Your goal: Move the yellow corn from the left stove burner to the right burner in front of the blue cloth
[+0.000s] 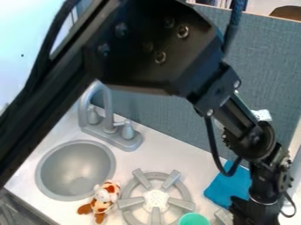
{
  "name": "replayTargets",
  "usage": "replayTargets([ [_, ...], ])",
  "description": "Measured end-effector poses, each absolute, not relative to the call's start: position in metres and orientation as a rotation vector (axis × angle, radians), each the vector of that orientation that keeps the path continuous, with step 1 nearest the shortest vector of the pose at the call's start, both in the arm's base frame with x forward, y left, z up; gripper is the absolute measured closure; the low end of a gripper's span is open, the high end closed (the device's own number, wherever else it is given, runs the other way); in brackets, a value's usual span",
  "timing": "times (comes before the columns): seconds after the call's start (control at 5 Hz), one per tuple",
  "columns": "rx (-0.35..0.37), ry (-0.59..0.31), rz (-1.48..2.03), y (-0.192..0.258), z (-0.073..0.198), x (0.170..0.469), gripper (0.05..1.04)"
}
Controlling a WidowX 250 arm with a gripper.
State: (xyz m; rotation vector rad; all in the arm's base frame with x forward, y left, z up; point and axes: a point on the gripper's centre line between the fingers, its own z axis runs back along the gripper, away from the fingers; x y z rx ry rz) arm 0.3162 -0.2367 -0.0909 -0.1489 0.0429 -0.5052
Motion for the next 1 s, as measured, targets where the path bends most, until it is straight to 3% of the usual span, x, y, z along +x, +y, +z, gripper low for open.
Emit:
replayTargets([
  [0.4,-0.144,0.020,-0.470,-0.233,-0.093,0.316,0.106],
  [0.6,-0.159,-0.039,-0.434,-0.220,-0.071,0.312,0.098],
  [0.8,-0.175,-0.127,-0.346,-0.196,-0.034,0.317,0.093],
  [1.0,-0.160,-0.155,-0.350,-0.181,0.004,0.312,0.093],
])
